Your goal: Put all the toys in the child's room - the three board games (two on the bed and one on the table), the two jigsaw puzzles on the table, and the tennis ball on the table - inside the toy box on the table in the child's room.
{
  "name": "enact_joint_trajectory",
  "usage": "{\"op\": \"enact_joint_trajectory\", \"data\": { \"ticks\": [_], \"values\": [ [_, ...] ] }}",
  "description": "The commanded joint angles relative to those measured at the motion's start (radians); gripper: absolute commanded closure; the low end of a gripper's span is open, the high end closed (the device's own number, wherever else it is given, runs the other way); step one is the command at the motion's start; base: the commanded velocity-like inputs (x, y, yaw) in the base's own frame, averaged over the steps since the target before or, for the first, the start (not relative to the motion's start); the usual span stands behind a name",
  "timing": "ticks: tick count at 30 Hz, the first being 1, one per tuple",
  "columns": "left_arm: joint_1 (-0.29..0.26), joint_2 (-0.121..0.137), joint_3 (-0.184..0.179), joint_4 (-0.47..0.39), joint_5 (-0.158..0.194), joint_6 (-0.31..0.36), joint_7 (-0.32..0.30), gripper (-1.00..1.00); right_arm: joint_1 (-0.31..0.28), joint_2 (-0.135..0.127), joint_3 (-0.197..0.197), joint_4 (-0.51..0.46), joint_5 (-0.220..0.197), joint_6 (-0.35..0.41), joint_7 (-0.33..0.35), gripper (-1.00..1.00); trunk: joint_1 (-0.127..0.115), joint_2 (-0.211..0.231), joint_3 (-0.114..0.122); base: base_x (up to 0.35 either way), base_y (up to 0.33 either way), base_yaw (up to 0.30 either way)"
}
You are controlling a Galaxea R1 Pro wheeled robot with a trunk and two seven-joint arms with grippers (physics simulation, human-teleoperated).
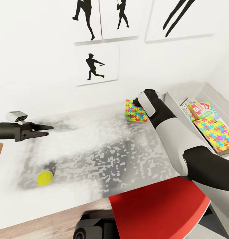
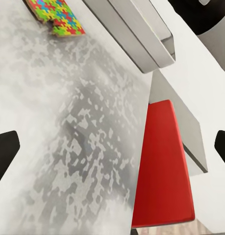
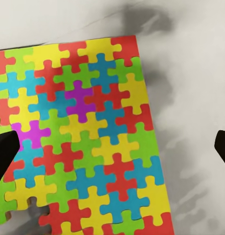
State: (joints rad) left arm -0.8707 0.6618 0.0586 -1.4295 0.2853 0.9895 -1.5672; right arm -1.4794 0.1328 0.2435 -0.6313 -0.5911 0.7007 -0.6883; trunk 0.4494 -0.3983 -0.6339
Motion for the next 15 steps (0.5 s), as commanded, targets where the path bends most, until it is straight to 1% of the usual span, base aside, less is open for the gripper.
{"op": "enact_joint_trajectory", "data": {
  "ticks": [1,15],
  "values": [
    [-0.001,0.001,0.000,0.000,0.000,0.011,-0.004,-1.00,-0.001,-0.001,0.005,-0.001,-0.010,0.002,-0.010,-1.00,0.001,-0.002,-0.002,0.000,0.000,0.000],
    [-0.001,0.000,0.000,0.000,0.000,0.011,-0.004,-1.00,-0.001,0.000,0.004,-0.001,-0.010,0.002,-0.010,-1.00,0.001,-0.002,-0.002,0.000,0.000,0.000]
  ]
}}
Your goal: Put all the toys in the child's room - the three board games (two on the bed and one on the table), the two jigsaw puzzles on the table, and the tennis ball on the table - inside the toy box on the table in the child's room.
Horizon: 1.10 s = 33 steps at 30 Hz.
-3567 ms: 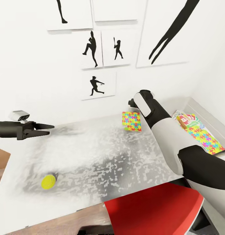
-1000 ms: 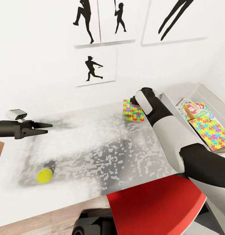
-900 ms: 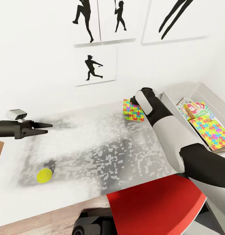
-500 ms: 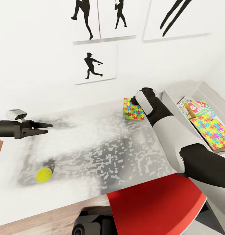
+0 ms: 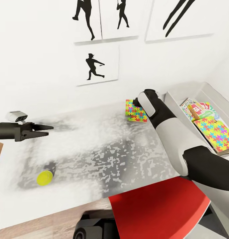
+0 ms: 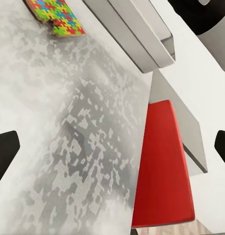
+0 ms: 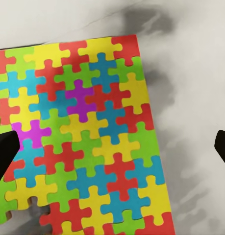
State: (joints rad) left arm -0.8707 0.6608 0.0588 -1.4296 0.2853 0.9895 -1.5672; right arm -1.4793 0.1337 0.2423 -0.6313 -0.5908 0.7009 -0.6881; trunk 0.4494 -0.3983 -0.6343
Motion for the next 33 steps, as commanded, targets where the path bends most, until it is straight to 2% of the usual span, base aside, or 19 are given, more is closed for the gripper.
{"op": "enact_joint_trajectory", "data": {
  "ticks": [1,33],
  "values": [
    [-0.001,0.000,0.000,0.000,0.000,0.011,-0.004,-1.00,-0.001,-0.001,0.005,-0.001,-0.011,0.002,-0.010,-1.00,0.001,-0.002,-0.001,0.000,0.000,0.000],
    [-0.001,-0.002,0.000,-0.001,0.000,0.011,-0.004,-1.00,-0.001,-0.003,0.003,-0.001,-0.013,0.006,-0.010,-1.00,0.001,-0.002,-0.002,0.000,0.000,0.000]
  ]
}}
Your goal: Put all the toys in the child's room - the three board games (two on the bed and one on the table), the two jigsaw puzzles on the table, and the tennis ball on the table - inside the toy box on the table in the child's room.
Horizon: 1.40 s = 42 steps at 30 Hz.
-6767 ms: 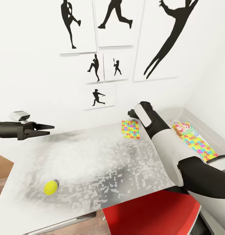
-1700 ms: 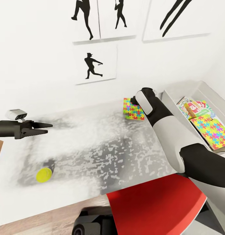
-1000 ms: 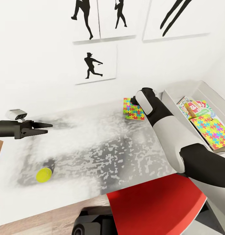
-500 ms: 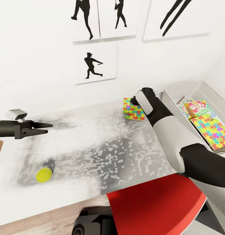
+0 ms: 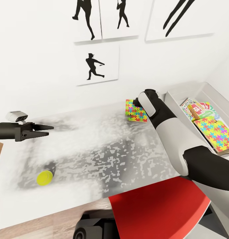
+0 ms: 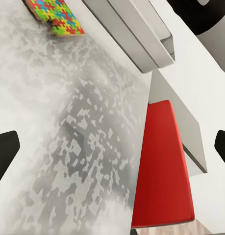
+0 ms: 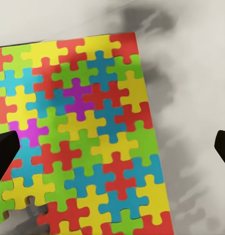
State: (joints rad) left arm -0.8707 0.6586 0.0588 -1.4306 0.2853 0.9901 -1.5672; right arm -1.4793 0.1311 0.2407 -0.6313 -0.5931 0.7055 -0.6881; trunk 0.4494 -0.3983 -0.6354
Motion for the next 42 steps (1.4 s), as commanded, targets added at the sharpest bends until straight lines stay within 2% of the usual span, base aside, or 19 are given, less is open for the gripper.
{"op": "enact_joint_trajectory", "data": {
  "ticks": [1,16,42],
  "values": [
    [-0.001,0.000,0.000,0.000,0.000,0.010,-0.004,-1.00,-0.001,-0.001,0.005,-0.001,-0.010,0.002,-0.010,-1.00,0.001,-0.002,-0.002,0.000,0.000,0.000],
    [-0.001,0.001,0.000,0.000,0.000,0.013,-0.004,-1.00,-0.001,-0.001,0.005,-0.001,-0.010,-0.001,-0.010,-1.00,0.001,-0.002,-0.007,-0.125,0.000,0.000],
    [-0.005,-0.001,0.000,-0.001,0.000,0.030,-0.004,-1.00,-0.001,-0.001,0.005,-0.001,-0.010,-0.001,-0.008,-1.00,0.001,-0.002,-0.031,0.030,0.015,0.000]
  ]
}}
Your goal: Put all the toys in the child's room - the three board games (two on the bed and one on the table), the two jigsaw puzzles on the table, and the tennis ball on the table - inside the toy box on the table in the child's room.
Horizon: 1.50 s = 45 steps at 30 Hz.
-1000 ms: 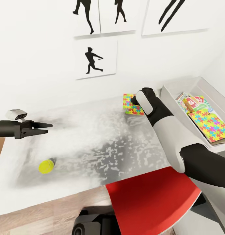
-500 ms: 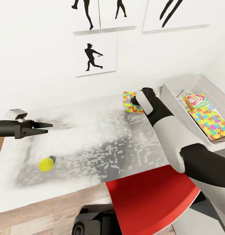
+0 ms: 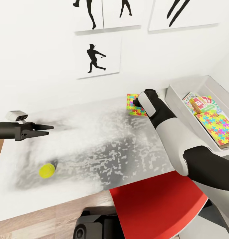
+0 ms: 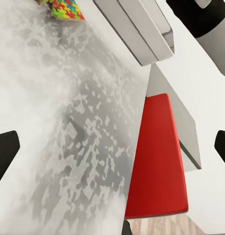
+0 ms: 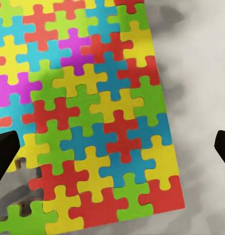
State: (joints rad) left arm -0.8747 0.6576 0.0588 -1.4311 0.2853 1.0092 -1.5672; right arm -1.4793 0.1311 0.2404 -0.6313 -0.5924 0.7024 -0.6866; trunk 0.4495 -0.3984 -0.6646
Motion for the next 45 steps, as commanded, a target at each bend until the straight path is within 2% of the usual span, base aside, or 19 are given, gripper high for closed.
{"op": "enact_joint_trajectory", "data": {
  "ticks": [1,45],
  "values": [
    [-0.001,0.000,0.000,0.000,0.000,0.011,-0.004,-1.00,-0.001,-0.001,0.005,-0.001,-0.010,0.002,-0.010,-1.00,0.001,-0.002,-0.001,0.006,0.002,0.000],
    [-0.007,0.001,0.000,0.000,0.000,0.012,-0.004,-1.00,-0.001,-0.002,0.003,-0.002,-0.013,0.006,-0.009,-1.00,0.001,-0.002,-0.005,0.000,0.000,0.000]
  ]
}}
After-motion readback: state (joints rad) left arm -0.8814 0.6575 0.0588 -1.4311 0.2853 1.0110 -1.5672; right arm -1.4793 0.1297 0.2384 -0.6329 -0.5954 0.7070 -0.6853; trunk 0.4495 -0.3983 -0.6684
